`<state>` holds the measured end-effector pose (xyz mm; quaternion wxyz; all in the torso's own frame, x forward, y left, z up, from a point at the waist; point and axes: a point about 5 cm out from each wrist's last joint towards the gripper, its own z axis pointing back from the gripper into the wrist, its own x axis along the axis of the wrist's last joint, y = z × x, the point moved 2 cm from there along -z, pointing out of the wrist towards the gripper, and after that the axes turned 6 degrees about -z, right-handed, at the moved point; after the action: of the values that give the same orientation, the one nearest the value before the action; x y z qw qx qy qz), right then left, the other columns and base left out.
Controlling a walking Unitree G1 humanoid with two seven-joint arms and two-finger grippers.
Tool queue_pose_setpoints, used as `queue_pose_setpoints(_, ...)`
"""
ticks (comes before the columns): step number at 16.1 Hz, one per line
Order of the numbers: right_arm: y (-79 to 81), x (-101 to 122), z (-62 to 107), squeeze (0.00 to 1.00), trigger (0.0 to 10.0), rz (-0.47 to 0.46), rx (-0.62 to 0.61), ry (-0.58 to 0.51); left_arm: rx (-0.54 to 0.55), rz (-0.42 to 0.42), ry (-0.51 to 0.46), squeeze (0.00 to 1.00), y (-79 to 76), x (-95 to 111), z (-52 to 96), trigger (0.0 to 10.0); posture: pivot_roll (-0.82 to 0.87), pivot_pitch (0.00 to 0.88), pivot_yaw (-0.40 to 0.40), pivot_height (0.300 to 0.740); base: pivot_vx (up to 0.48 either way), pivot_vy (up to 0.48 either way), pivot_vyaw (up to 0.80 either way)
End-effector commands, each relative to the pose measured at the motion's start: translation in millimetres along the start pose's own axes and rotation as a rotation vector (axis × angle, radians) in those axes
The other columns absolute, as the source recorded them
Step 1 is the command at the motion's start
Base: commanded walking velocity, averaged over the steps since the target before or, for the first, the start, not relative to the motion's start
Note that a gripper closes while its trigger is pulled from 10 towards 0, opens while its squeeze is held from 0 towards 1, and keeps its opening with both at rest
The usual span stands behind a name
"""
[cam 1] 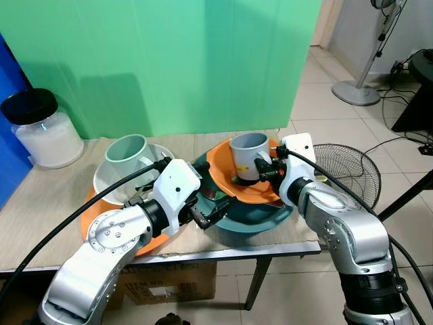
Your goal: Setting the table
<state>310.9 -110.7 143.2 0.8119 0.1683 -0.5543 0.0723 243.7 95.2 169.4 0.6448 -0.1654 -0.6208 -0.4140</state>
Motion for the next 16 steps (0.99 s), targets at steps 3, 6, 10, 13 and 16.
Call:
queue_pose_setpoints(3, 1.6, 28.4, 11.1, 0.0, 0.0, 0.005, 0.004, -0.109, 0.028, 0.019, -0.025, 0.99, 4.5, 2.8, -0.4, 10.0, 0.02, 0.006, 0.02, 0.74, 0.0, 0.0, 0.0)
queue_pose_setpoints(6, -6.0, 53.0, 41.5, 0.0, 0.0, 0.019, -0.025, -0.244, 0.1, 0.039, -0.067, 1.0, 11.6, 8.6, -3.6, 10.0, 0.01, 0.0, 0.027, 0.74, 0.0, 0.0, 0.0)
queue_pose_setpoints(10, -19.2, 69.1, 88.8, 0.0, 10.0, 0.009, -0.187, -0.498, 0.269, 0.039, -0.116, 0.98, 28.5, 15.3, -17.5, 10.0, -0.01, 0.0, 0.052, 0.74, 0.0, 0.0, 0.0)
queue_pose_setpoints(13, -22.5, 79.6, 105.5, 0.0, 10.0, 0.131, -0.325, -0.583, 0.294, 0.018, -0.143, 0.97, 31.1, 21.5, -22.0, 10.0, 0.0, 0.0, 0.055, 0.74, 0.0, 0.0, -0.13)
queue_pose_setpoints(16, -16.7, 92.1, 113.4, 0.0, 10.0, 0.143, -0.346, -0.631, 0.305, 0.009, -0.15, 0.97, 32.2, 23.1, -21.7, 10.0, 0.0, 0.0, 0.045, 0.74, 0.0, 0.0, -0.79)
